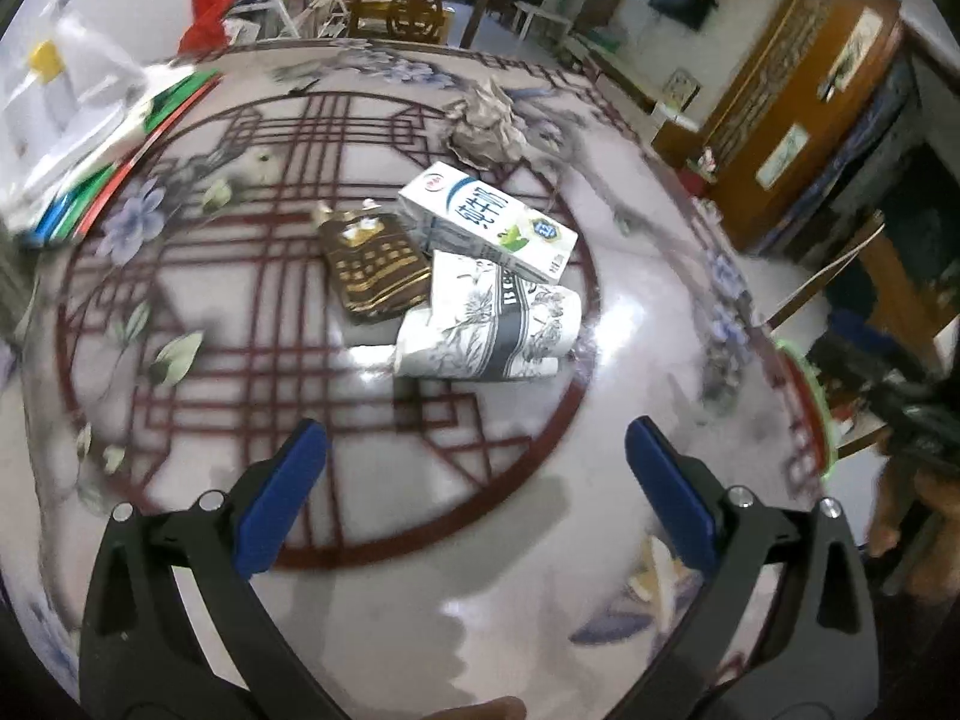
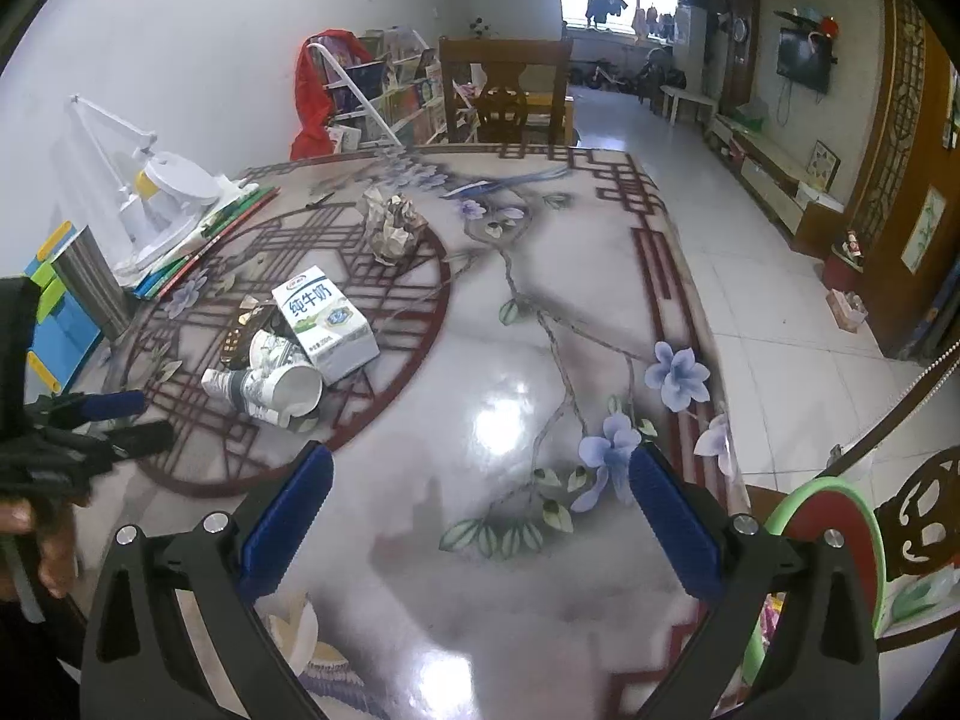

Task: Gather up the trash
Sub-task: 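Grasp the printed paper cup with the left tool while the right tool reaches toward the milk carton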

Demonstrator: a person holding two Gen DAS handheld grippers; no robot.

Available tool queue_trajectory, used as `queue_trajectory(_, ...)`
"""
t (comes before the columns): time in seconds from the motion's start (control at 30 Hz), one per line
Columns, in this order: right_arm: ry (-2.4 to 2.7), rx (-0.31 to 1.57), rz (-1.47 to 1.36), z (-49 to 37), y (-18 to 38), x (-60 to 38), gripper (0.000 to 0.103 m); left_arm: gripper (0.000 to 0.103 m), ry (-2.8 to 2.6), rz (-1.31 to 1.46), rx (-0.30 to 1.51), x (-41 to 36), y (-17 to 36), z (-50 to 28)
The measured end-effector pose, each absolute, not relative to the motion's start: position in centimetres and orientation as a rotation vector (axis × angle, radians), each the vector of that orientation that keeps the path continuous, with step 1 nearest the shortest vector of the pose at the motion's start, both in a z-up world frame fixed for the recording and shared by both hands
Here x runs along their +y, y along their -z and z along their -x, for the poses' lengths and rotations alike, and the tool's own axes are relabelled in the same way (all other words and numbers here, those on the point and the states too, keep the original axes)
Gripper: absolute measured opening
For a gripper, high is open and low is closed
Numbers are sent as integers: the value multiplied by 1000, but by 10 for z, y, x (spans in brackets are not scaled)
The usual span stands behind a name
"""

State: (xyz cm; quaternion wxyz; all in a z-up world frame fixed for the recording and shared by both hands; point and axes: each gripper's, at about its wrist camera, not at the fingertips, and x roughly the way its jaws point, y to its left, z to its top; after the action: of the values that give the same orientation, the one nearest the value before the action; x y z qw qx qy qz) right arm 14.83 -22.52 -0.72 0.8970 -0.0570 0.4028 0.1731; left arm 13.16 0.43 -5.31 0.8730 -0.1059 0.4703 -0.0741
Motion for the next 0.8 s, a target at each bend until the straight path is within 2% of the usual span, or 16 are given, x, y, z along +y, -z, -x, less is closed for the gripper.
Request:
queue_trajectory(0.43, -380, 877, 118, -157, 20, -229, 96, 97, 27, 217, 1029, -13, 90, -185)
queue_trajectory(0.6, -397, 887, 127, -168, 19, -223, 96, 82, 54, 225, 1024, -12, 90, -184)
queue_trajectory(0.8, -439, 882, 158, -192, 19, -189, 96, 81, 75, 220, 1017, -2, 88, -173)
